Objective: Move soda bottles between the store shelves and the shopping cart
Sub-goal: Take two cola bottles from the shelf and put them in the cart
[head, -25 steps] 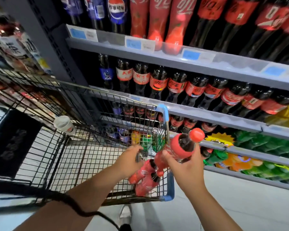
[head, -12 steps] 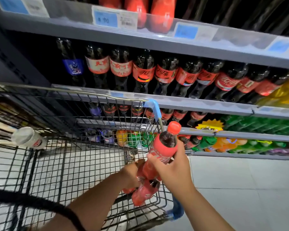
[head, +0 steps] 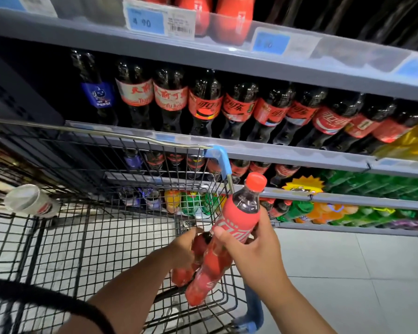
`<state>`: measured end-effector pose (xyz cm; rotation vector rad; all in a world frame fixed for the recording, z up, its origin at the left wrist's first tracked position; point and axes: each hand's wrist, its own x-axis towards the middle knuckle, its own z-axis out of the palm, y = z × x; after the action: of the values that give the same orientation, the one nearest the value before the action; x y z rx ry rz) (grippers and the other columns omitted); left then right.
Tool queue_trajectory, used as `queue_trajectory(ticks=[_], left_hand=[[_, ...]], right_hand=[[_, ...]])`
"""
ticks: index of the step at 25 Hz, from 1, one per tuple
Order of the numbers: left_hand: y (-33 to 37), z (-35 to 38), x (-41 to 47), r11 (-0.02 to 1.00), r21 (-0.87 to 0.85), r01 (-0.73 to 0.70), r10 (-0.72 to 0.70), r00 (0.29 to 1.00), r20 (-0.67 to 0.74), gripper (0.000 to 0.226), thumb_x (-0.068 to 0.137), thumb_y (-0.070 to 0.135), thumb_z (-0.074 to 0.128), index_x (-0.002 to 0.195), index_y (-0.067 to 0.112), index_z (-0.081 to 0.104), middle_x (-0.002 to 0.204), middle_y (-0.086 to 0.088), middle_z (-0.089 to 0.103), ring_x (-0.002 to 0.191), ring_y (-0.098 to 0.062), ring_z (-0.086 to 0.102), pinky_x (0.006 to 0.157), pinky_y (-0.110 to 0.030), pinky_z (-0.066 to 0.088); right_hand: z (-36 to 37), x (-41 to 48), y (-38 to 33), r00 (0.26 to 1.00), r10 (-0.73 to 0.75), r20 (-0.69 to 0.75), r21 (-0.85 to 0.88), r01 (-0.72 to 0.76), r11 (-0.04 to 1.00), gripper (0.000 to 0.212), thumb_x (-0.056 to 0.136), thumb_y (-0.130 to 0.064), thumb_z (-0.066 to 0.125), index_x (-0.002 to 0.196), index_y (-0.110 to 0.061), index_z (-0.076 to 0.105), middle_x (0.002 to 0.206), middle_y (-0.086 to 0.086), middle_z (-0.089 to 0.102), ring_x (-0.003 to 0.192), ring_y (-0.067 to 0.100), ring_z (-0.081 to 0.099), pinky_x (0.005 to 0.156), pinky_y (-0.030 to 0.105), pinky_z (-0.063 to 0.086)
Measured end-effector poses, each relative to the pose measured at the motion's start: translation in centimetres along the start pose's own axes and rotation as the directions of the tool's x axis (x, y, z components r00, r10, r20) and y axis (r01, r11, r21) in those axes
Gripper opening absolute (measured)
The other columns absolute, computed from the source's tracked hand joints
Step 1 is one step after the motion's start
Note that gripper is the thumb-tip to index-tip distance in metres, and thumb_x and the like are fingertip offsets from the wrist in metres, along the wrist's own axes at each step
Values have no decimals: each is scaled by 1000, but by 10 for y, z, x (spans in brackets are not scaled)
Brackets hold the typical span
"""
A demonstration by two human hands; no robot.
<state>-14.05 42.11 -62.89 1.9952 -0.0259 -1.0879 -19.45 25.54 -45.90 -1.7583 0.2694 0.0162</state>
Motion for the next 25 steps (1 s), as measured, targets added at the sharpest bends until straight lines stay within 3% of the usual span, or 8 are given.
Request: queue_trajectory(ticks=[3, 6, 8, 11, 14, 17, 21, 25], left_hand=[[0, 5, -3, 997, -47, -56, 53, 996, -68, 35, 81, 13, 78, 112, 16, 62, 110, -5, 71, 100, -23, 70, 88, -44, 58], [0, 9, -5, 989, -40, -140, 128, 967, -222, 21, 82, 19, 74, 98, 13, 62, 97, -6, 69, 88, -25, 70, 77, -46, 58], [-3, 11, -4, 987, -46, -154, 135, 949, -286, 18, 84, 20, 71, 95, 10, 61, 93, -7, 69, 86, -27, 69, 78, -48, 57], [-11, 6, -5, 982, -99, -161, 126, 947, -295, 24, 84, 23, 75, 102, 13, 62, 95, -5, 72, 90, -24, 70, 79, -44, 58], [-19, -2, -14, 974, -154, -169, 111, 939, -326, 29, 82, 19, 78, 104, 28, 62, 97, 4, 72, 94, -14, 70, 73, -29, 57], [-23, -10, -23, 960, -177, -217, 152, 934, -324, 34, 75, 30, 78, 106, 30, 64, 96, 10, 73, 91, -7, 68, 74, -23, 50], [-25, -24, -33, 949, -202, -242, 169, 932, -321, 41, 80, 23, 83, 112, 36, 60, 104, 8, 72, 99, -13, 69, 78, -26, 57], [-14, -53, -61, 831, -486, -270, 139, 947, -288, 94, 56, 48, 94, 135, 21, 50, 117, -7, 70, 108, -20, 68, 87, -36, 58]], right_hand=[[-8, 1, -1, 1000, -16, -23, 4, 16, 1000, 59, 74, -25, 90, 122, -38, 58, 103, -15, 73, 93, 5, 71, 77, 13, 54], [-11, 3, -5, 995, -43, -89, 17, 44, 999, 54, 67, -38, 88, 110, -47, 58, 100, -18, 72, 90, 2, 70, 75, 11, 52], [-12, 4, -5, 993, -57, -102, 28, 60, 998, 51, 64, -45, 85, 107, -48, 58, 98, -18, 72, 87, 2, 70, 73, 10, 52], [-12, 6, -4, 998, -54, -41, 55, 56, 997, 58, 67, -38, 88, 116, -44, 58, 103, -15, 72, 91, 5, 71, 74, 13, 54], [-9, 10, -3, 999, -54, 0, 37, 54, 998, 58, 72, -28, 90, 117, -43, 57, 102, -15, 72, 91, 6, 71, 73, 14, 54], [-6, 13, -8, 999, -36, -17, 34, 36, 999, 57, 68, -41, 87, 116, -42, 57, 101, -14, 72, 90, 6, 71, 74, 15, 55], [-5, 19, -18, 998, -24, -66, -9, 23, 1000, 60, 62, -44, 88, 112, -41, 54, 101, -19, 69, 90, 2, 70, 76, 15, 54], [-8, 23, -36, 997, -44, -64, 11, 45, 999, 48, 73, -22, 89, 108, -35, 59, 97, -15, 72, 85, 3, 70, 74, 12, 52]])
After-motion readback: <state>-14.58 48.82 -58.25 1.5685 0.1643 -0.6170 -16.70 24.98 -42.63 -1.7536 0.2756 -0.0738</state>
